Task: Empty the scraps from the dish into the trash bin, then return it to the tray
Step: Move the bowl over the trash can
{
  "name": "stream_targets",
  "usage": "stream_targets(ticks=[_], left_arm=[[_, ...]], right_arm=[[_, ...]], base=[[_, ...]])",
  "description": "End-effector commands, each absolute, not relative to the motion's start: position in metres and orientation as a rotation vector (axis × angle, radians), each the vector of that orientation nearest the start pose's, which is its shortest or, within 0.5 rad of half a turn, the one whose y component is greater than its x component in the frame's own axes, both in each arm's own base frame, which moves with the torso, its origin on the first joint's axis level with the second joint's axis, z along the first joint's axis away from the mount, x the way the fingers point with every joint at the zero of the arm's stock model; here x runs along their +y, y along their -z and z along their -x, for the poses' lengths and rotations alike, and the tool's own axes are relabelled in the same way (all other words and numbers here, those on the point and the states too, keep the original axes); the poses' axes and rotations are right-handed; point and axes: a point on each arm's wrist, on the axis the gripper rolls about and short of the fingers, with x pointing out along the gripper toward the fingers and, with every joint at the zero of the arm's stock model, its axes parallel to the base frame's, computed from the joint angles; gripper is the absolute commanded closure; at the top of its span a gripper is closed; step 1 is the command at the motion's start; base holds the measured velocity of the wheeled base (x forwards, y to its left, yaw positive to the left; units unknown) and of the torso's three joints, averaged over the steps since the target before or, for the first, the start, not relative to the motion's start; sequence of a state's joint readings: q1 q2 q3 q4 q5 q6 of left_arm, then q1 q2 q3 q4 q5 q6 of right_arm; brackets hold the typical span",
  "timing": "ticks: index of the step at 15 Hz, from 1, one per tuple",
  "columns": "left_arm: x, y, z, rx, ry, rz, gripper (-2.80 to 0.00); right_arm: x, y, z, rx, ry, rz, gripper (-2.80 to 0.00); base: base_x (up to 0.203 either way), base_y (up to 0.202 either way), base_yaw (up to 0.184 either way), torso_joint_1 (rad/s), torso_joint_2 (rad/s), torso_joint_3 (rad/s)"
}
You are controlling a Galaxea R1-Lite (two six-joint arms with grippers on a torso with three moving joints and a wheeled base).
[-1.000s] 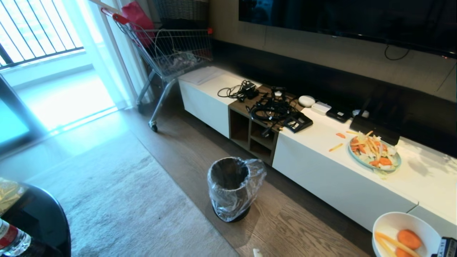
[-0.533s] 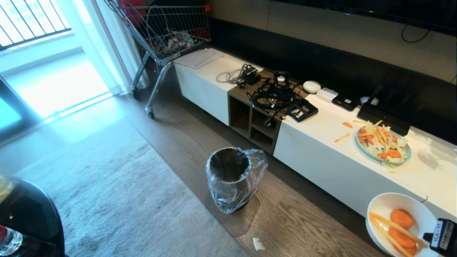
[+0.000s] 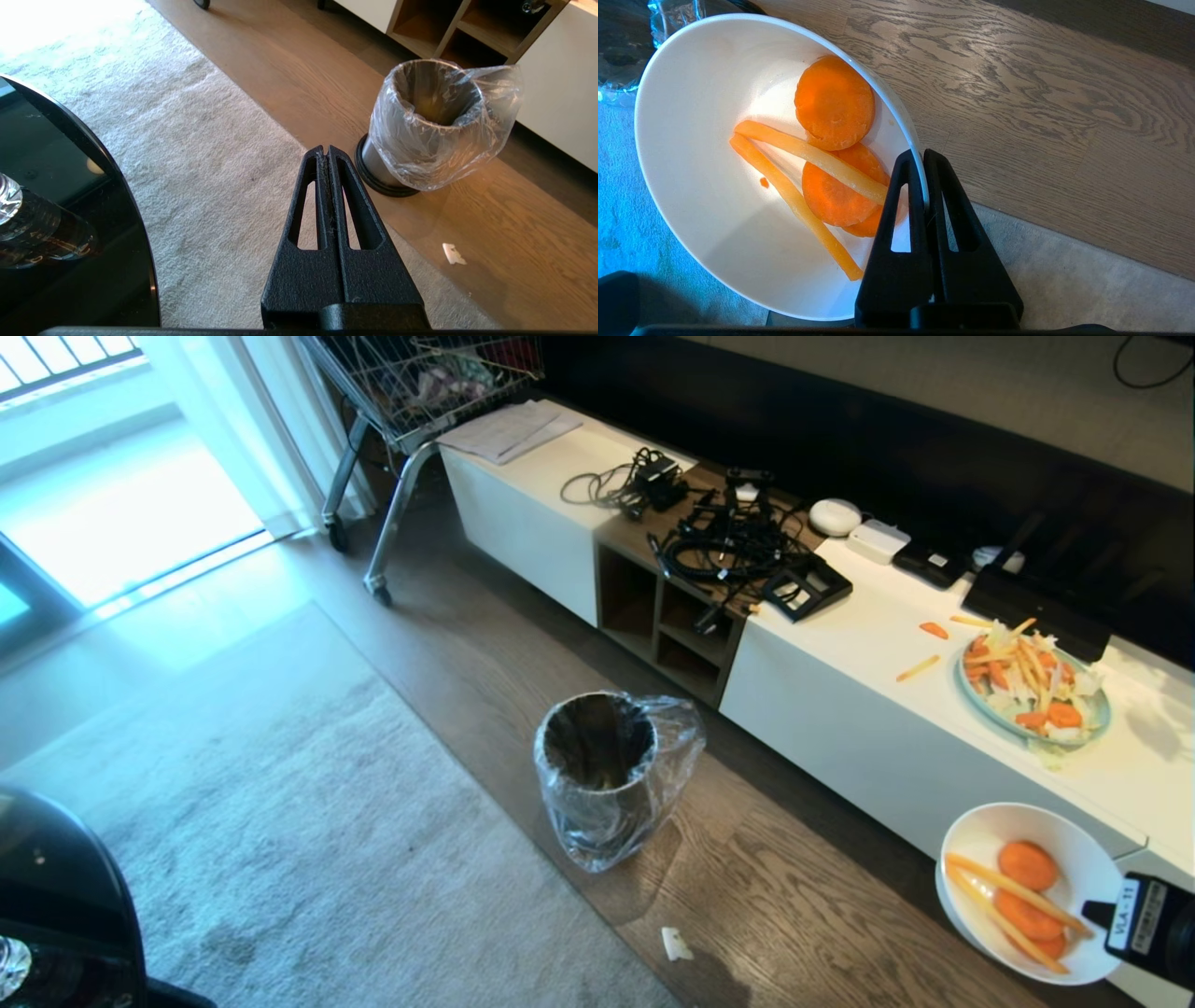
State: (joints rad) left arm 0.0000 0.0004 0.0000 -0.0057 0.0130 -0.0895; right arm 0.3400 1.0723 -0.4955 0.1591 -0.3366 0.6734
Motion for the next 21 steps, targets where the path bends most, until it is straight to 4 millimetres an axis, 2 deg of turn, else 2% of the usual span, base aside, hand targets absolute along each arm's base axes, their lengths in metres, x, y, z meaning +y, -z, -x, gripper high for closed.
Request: stream_targets(ticks=[1, 13, 21], left_arm=[[0.000, -0.076, 0.023, -0.007, -0.014, 0.091, 0.00], [0.000, -0.076, 0.023, -0.007, -0.014, 0.091, 0.00], [0.000, -0.076, 0.023, -0.007, -0.014, 0.091, 0.00]], right_arm=[[0.034, -0.163, -0.118, 0.666, 0.230, -0.397, 0.00], [0.052, -0.181, -0.141, 0.594, 0.109, -0.415, 0.00], [0.053, -0.183, -0.142, 0.589, 0.096, -0.388, 0.00]], base=[[0.000, 0.000, 0.000, 0.007, 0.00, -0.194], [0.000, 0.000, 0.000, 0.003, 0.00, -0.196], [0.000, 0.000, 0.000, 0.002, 0.00, -0.198]])
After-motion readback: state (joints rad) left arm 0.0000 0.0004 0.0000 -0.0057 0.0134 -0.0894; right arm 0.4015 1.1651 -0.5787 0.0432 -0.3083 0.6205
